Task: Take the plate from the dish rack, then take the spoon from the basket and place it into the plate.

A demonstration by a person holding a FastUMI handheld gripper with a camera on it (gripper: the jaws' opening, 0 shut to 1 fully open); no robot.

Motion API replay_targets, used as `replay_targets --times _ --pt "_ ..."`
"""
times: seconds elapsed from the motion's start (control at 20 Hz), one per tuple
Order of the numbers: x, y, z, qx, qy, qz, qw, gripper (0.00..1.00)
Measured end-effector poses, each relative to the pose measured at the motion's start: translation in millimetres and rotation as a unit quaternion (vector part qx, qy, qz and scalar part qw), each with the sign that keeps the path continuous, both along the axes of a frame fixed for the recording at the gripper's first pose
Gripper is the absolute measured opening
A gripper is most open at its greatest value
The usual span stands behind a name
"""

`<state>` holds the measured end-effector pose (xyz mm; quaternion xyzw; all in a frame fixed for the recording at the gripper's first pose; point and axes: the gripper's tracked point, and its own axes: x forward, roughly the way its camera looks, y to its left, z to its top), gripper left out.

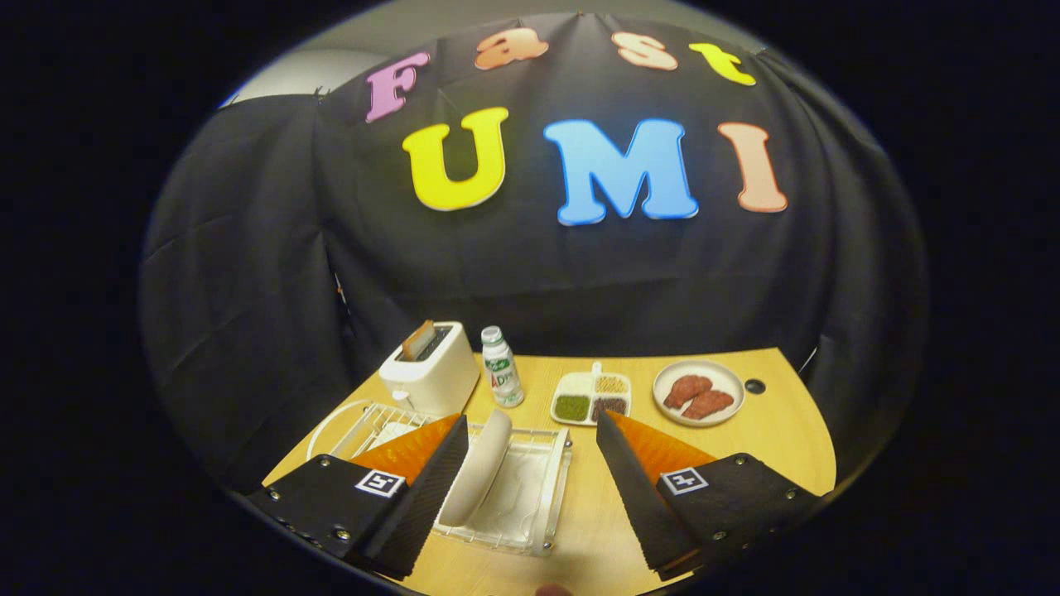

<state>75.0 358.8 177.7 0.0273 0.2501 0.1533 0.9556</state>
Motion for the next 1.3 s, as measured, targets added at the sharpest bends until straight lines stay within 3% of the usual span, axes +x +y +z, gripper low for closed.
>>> replay_targets --times 0.2,0.35,0.7,0.85,0.9,1.0,1.3 --pt "11 25 -38 -0.018 0.118 0.017 0.993 0.97" --pt "21 37 -64 -0.021 0.189 0.005 0.982 0.97" --pt "35 52 -117 -0.048 0.291 -0.030 0.955 0.96" --pt "37 52 -134 -0.074 0.309 -0.040 0.947 0.78" --pt "35 48 -135 -0.088 0.320 -0.049 0.942 0.67" --pt "36 49 -133 -0.084 0.331 -0.068 0.938 0.32" --pt "30 43 -115 -0.127 0.334 -0.086 0.930 0.30"
